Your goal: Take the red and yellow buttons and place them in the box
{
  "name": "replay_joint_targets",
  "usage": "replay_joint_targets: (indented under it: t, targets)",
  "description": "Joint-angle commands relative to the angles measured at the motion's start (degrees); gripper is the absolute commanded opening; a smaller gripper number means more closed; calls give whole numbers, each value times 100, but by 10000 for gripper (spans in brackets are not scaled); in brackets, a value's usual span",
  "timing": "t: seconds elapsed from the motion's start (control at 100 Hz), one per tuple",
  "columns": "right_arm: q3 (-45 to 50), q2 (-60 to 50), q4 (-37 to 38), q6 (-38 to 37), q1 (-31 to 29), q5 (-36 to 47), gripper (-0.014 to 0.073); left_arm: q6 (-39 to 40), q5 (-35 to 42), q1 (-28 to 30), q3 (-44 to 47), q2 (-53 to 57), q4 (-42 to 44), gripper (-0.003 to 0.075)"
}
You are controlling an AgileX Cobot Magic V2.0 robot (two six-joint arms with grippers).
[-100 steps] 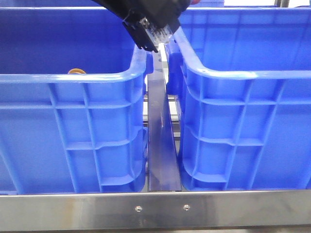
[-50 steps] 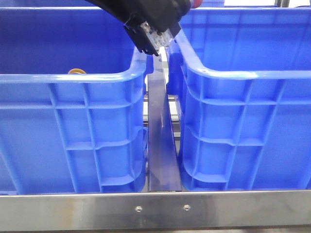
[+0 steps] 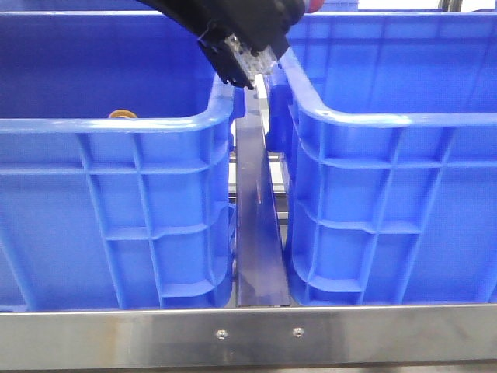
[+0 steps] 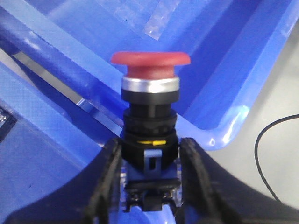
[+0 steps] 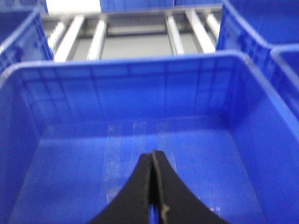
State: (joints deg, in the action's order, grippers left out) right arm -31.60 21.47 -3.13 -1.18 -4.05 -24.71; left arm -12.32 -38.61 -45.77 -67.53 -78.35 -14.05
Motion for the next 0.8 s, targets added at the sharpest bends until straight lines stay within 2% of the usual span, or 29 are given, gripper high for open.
replay_joint_targets:
  t: [0.0, 0.07, 0.22, 0.29, 0.4, 0.67, 0.79]
  targets:
    - [-527, 643, -152, -4, -41, 49, 0, 2, 350, -47, -167, 166, -121, 9]
    - [-746, 1020, -325, -4, -41, -10, 114, 2, 350, -47, -167, 166, -121, 9]
    - [-1146, 1646, -763, -4, -41, -186, 461, 2, 350, -47, -167, 166, -121, 9]
    - [-1329, 1871, -1010, -4, -41, -354, 540, 2, 350, -47, -167, 166, -121, 9]
    - [-1555, 2156, -1851, 118, 11, -598, 545, 2, 350, -47, -167, 166, -121, 9]
    - [-2171, 3062, -4424, 1377, 440, -2077, 544, 2, 350, -47, -167, 166, -121, 9]
    - [-2375, 3563, -5428, 1853, 717, -2390, 544, 2, 350, -47, -167, 166, -121, 9]
